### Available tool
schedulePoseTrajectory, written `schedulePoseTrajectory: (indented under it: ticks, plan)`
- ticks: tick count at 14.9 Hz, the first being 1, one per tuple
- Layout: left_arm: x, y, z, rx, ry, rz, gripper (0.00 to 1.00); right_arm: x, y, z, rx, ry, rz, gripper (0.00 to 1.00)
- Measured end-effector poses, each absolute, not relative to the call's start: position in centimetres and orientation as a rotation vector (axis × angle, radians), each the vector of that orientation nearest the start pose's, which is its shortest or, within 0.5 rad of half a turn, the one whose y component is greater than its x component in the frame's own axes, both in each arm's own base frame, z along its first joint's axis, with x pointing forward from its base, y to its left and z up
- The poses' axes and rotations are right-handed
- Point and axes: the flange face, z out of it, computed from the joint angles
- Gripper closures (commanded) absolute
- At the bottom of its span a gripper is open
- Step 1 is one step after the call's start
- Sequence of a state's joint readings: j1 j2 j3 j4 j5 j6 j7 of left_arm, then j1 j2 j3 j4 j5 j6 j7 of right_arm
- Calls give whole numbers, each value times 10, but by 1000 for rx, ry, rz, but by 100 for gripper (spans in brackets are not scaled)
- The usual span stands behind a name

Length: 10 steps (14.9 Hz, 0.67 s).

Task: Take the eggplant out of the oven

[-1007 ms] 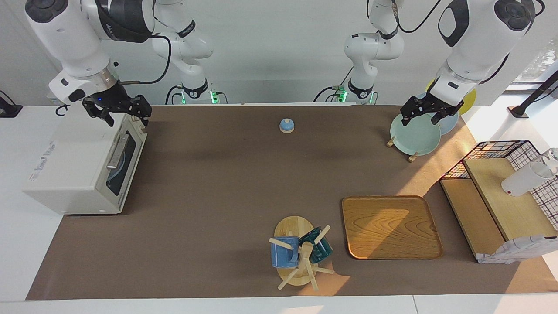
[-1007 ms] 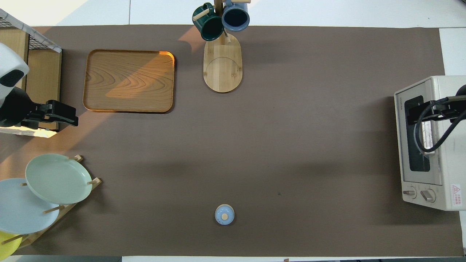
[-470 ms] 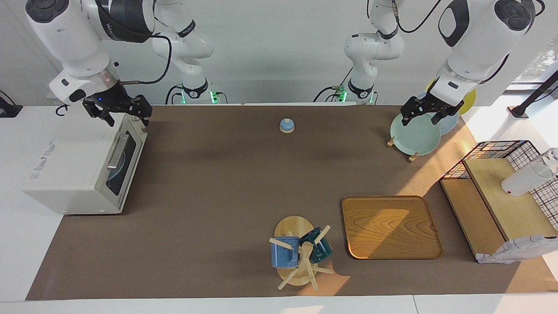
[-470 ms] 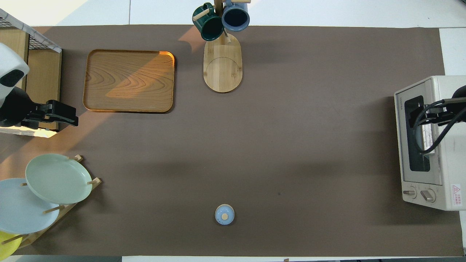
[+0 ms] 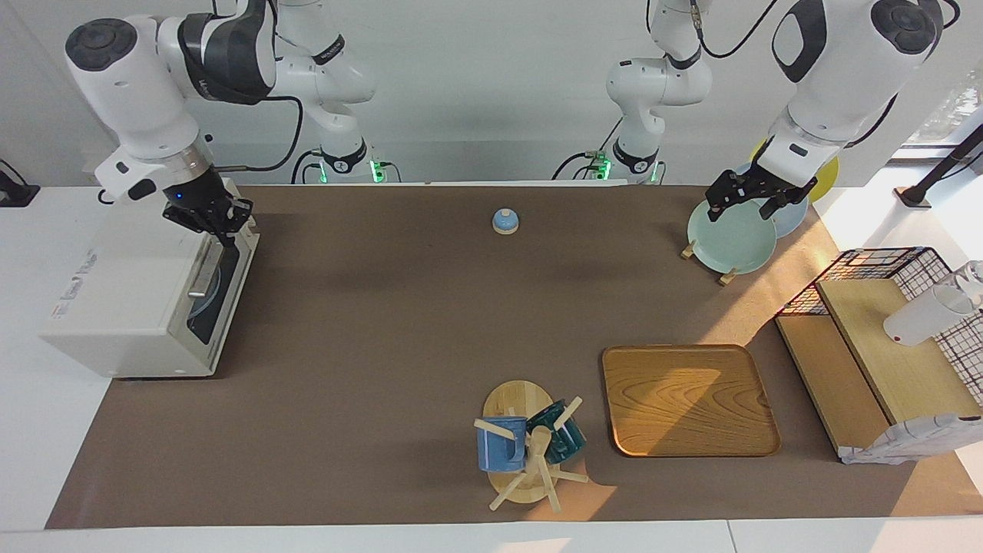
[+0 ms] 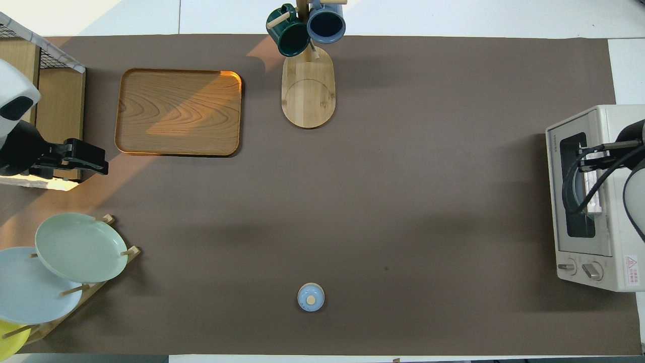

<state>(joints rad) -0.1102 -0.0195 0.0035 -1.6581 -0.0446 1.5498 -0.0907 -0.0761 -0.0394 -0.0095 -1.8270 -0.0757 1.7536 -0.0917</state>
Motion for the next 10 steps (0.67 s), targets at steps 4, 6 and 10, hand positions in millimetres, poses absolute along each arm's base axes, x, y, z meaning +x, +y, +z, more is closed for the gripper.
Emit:
schedulePoseTrajectory:
  ticks: [4, 6, 10]
  plan:
    - [540, -63, 593, -3174, 24, 147, 0, 549, -75, 522, -3258, -60, 49, 100]
    - [540, -63, 593, -3174, 24, 147, 0, 550, -82, 508, -3264, -62, 60, 100]
    - [540, -63, 593, -3174, 24, 147, 0, 549, -82, 481, -3265, -75, 69, 100]
